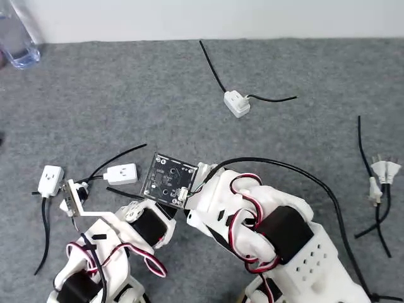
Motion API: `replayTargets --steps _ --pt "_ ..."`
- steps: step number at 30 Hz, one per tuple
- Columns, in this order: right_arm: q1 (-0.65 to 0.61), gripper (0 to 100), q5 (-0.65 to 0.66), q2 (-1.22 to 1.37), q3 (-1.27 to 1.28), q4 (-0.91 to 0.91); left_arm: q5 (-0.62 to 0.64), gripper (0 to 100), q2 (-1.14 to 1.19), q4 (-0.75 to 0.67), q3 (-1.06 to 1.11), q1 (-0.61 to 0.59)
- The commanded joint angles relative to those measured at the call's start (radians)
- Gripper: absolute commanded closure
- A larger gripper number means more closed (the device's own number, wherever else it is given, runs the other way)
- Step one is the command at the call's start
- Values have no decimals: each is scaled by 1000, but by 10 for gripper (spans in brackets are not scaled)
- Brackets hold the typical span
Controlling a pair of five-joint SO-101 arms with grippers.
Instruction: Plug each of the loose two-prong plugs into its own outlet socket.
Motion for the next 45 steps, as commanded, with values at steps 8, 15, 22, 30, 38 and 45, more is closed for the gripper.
replayTargets --steps 8,15,22,30,38,45 --pt "-4 990 0 -38 -57 -8 -5 987 -3 11 -2 0" --pt "85 990 -17 -31 -58 8 -2 987 -3 8 -71 -210" --pt "111 991 -8 22 -152 97 -5 987 -3 17 -96 -491" --pt "202 991 106 363 -324 206 -124 987 -3 11 91 -795" --pt "220 990 331 693 -470 289 -470 987 -3 12 295 -1016" --pt "222 990 552 872 -477 312 -750 987 -2 137 386 -1088"
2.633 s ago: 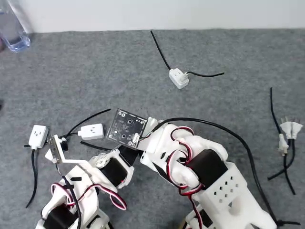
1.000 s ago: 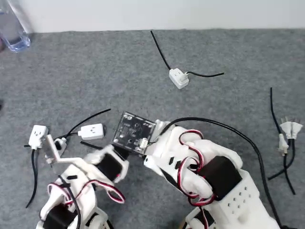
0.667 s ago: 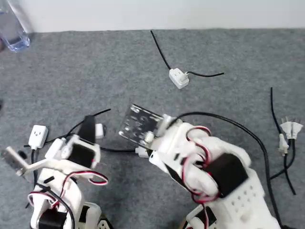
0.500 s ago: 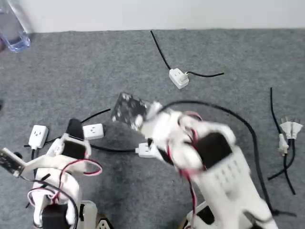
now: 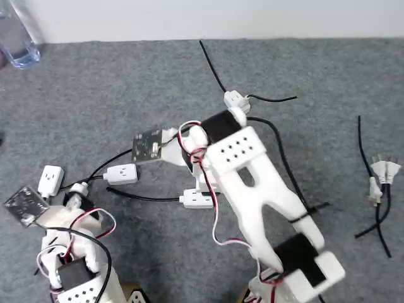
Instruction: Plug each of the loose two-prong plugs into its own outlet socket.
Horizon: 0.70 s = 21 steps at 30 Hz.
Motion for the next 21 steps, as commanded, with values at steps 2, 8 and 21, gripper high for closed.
replayTargets --steps 2,8,21 --pt "15 990 103 68 -52 5 -161 987 -6 167 -1 -14" --pt "16 990 123 143 -52 -74 -186 987 -6 129 -1 -12" --pt "73 990 124 206 -52 -148 -187 987 -6 130 -1 -14"
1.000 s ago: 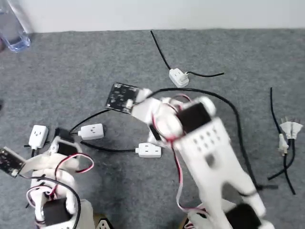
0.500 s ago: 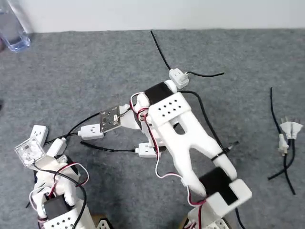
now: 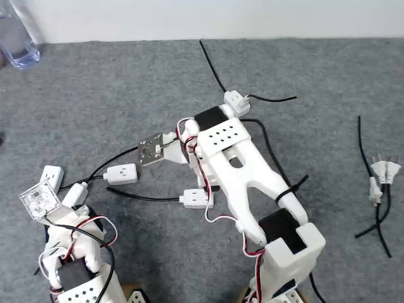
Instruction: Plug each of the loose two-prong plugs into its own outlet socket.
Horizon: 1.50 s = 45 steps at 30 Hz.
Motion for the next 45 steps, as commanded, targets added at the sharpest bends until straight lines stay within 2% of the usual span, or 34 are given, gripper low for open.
replayTargets --steps 1,45 --pt "16 990 8 -8 -51 -1 -12 987 -6 -17 -5 -6" --pt "-15 990 -48 4 78 -84 -14 987 -6 -17 -5 -6"
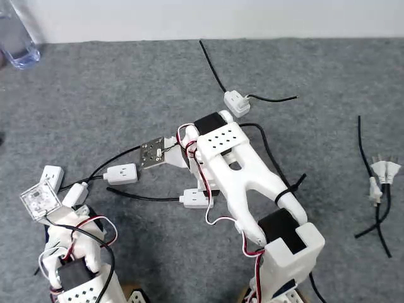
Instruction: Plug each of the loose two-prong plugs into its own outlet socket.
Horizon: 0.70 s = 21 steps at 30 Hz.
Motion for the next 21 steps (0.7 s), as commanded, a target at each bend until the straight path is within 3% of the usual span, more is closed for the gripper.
replayTargets --steps 1,21 --pt "-12 990 -14 8 -6 -16 -11 987 -6 -17 -5 -6" --pt "-65 990 -51 285 -5 -102 -11 987 -6 -17 -5 -8"
